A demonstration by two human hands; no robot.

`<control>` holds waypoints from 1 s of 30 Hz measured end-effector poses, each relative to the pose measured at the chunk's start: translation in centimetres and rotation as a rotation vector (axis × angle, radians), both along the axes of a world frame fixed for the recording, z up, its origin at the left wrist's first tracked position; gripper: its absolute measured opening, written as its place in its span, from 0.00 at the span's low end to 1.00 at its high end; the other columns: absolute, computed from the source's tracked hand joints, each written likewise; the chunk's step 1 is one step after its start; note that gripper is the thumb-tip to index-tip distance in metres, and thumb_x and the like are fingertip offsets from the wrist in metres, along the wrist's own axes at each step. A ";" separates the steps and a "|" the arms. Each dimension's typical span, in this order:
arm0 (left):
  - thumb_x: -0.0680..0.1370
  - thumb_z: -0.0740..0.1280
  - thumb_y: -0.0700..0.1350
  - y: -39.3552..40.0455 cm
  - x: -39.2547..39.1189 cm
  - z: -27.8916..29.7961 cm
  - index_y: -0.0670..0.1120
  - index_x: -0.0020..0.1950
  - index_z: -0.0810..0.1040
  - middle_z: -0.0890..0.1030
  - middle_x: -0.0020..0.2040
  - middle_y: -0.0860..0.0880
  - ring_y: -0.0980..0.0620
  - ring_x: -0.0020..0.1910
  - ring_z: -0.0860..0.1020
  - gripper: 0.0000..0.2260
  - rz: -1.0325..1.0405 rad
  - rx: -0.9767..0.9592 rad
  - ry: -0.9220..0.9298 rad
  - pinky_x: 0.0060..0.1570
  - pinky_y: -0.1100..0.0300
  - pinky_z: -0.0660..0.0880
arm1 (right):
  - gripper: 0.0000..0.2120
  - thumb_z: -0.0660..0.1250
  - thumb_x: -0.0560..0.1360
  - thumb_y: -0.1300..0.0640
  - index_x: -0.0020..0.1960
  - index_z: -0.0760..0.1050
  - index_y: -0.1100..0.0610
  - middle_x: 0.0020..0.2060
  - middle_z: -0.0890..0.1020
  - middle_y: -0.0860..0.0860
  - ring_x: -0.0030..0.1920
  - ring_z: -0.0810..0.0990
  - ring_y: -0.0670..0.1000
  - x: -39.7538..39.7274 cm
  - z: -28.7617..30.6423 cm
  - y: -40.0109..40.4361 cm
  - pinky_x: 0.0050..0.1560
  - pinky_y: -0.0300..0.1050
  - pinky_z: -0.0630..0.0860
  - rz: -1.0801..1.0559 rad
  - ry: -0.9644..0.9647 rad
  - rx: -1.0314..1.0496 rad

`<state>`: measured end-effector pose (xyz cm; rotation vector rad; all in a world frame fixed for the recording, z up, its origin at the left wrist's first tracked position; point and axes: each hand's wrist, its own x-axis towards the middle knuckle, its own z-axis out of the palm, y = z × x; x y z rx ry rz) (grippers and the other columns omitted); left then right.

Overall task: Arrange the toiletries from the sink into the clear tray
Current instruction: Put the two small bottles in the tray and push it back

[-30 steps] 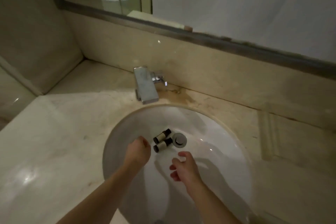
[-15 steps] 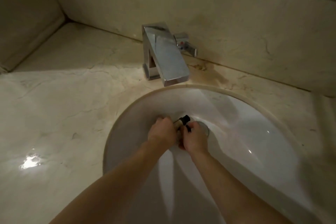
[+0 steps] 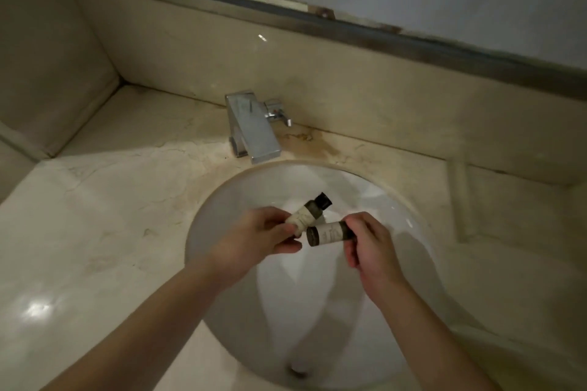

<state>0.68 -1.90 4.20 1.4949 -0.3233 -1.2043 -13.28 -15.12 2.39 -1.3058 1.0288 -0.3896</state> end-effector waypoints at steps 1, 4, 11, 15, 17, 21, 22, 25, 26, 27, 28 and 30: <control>0.77 0.64 0.34 0.3 -1.0 1.3 0.32 0.54 0.76 0.79 0.46 0.39 0.44 0.45 0.81 0.08 -0.009 -0.030 0.009 0.50 0.57 0.80 | 0.11 0.61 0.77 0.60 0.36 0.73 0.60 0.20 0.67 0.52 0.21 0.62 0.50 -1.4 1.7 0.1 0.23 0.41 0.59 0.006 -0.017 -0.029; 0.77 0.63 0.33 0.7 -4.8 4.6 0.36 0.51 0.78 0.79 0.45 0.38 0.47 0.43 0.82 0.06 -0.051 -0.098 0.026 0.47 0.60 0.81 | 0.11 0.61 0.77 0.60 0.37 0.73 0.63 0.20 0.67 0.53 0.21 0.63 0.50 -6.3 6.2 0.5 0.23 0.41 0.61 0.011 -0.031 -0.100; 0.73 0.70 0.33 -0.3 -14.5 7.2 0.38 0.53 0.80 0.81 0.49 0.37 0.46 0.45 0.82 0.09 -0.238 -0.092 0.096 0.53 0.53 0.80 | 0.10 0.62 0.78 0.58 0.41 0.74 0.61 0.22 0.71 0.53 0.21 0.66 0.50 -20.4 10.6 -0.1 0.22 0.39 0.62 -0.115 0.095 -0.128; 0.73 0.70 0.34 -1.8 -19.1 6.7 0.39 0.53 0.81 0.83 0.51 0.41 0.46 0.48 0.82 0.09 -0.356 -0.041 0.072 0.53 0.55 0.80 | 0.10 0.62 0.79 0.55 0.43 0.74 0.61 0.25 0.73 0.54 0.22 0.69 0.49 -28.5 10.1 -1.2 0.21 0.37 0.64 -0.266 0.163 -0.095; 0.75 0.67 0.34 -2.5 -21.3 6.2 0.38 0.54 0.81 0.83 0.51 0.41 0.46 0.50 0.82 0.09 -0.402 -0.013 0.018 0.50 0.59 0.80 | 0.10 0.62 0.79 0.54 0.45 0.75 0.61 0.27 0.75 0.55 0.24 0.71 0.50 -31.8 9.1 -1.5 0.22 0.39 0.65 -0.285 0.182 -0.050; 0.76 0.66 0.33 -3.6 -24.8 4.5 0.34 0.56 0.79 0.78 0.48 0.39 0.46 0.43 0.80 0.10 -0.415 0.100 -0.142 0.45 0.58 0.82 | 0.09 0.61 0.79 0.57 0.49 0.75 0.62 0.31 0.77 0.57 0.25 0.74 0.51 -35.1 6.8 -1.5 0.24 0.40 0.67 -0.253 0.196 0.031; 0.76 0.66 0.33 -3.9 -25.4 3.9 0.35 0.54 0.79 0.77 0.44 0.40 0.46 0.41 0.78 0.09 -0.418 0.133 -0.182 0.45 0.56 0.82 | 0.08 0.61 0.80 0.58 0.49 0.75 0.62 0.31 0.78 0.57 0.25 0.75 0.51 -35.3 6.3 -1.4 0.24 0.40 0.68 -0.236 0.204 0.048; 0.76 0.65 0.36 -4.6 -26.9 2.7 0.44 0.41 0.81 0.77 0.38 0.44 0.46 0.37 0.79 0.08 -0.473 0.263 -0.424 0.45 0.56 0.80 | 0.07 0.60 0.80 0.58 0.52 0.74 0.62 0.32 0.78 0.58 0.27 0.77 0.52 -35.0 4.8 -1.7 0.28 0.43 0.72 -0.187 0.228 0.100; 0.77 0.64 0.38 -4.8 -27.2 2.4 0.44 0.40 0.81 0.78 0.38 0.44 0.47 0.36 0.80 0.08 -0.506 0.303 -0.533 0.43 0.59 0.79 | 0.07 0.60 0.80 0.58 0.52 0.74 0.61 0.32 0.78 0.57 0.27 0.77 0.52 -34.7 4.4 -1.8 0.30 0.44 0.73 -0.168 0.235 0.116; 0.77 0.63 0.39 -5.1 -27.5 2.3 0.43 0.43 0.82 0.80 0.39 0.45 0.48 0.35 0.80 0.08 -0.534 0.334 -0.619 0.40 0.62 0.78 | 0.06 0.60 0.80 0.58 0.51 0.74 0.61 0.32 0.78 0.57 0.26 0.77 0.52 -34.4 4.1 -1.9 0.31 0.44 0.74 -0.144 0.248 0.124; 0.77 0.62 0.39 -5.3 -27.7 2.1 0.41 0.46 0.83 0.81 0.40 0.44 0.49 0.35 0.80 0.09 -0.563 0.355 -0.688 0.39 0.63 0.78 | 0.06 0.60 0.80 0.58 0.50 0.73 0.60 0.31 0.78 0.56 0.26 0.77 0.52 -34.1 3.8 -1.9 0.30 0.43 0.74 -0.117 0.263 0.125; 0.76 0.62 0.39 -5.7 -28.2 1.8 0.41 0.50 0.83 0.82 0.45 0.44 0.47 0.39 0.81 0.10 -0.605 0.378 -0.788 0.43 0.57 0.80 | 0.06 0.59 0.80 0.58 0.50 0.73 0.59 0.30 0.77 0.56 0.25 0.77 0.51 -33.5 3.6 -2.1 0.26 0.40 0.72 -0.075 0.287 0.122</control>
